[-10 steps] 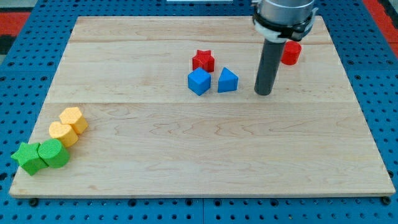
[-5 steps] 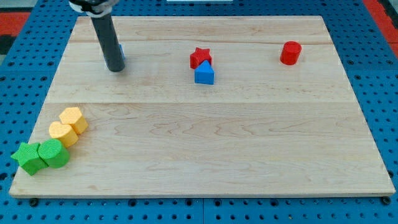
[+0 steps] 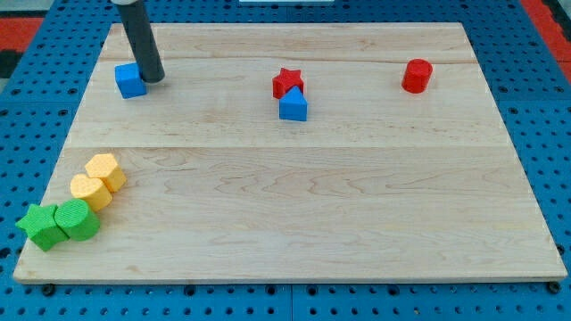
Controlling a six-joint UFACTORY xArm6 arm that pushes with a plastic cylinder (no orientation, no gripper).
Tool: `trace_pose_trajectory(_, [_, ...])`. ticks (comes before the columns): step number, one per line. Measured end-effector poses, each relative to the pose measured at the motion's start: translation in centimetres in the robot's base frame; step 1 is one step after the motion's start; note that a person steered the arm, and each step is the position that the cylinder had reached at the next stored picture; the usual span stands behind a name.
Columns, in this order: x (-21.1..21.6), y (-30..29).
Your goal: Push the blue cubered starblue triangle to the left side of the board
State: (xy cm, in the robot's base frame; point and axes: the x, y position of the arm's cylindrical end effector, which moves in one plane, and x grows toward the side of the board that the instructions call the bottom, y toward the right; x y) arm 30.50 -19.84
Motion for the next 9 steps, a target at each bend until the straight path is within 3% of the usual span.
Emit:
trace_pose_trajectory(1, [-6.3,4.2])
trace_pose_trajectory(2, [-7.7,14.2])
trace_pose_trajectory(4, [-4.5,31.3])
trace_pose_trajectory(5, [0.2,32.2])
trace_pose_trajectory(6, [4.4,27.5])
trace_pose_trajectory(7, [4.4,19.7])
trace_pose_trajectory(9, [-2.2,12.9])
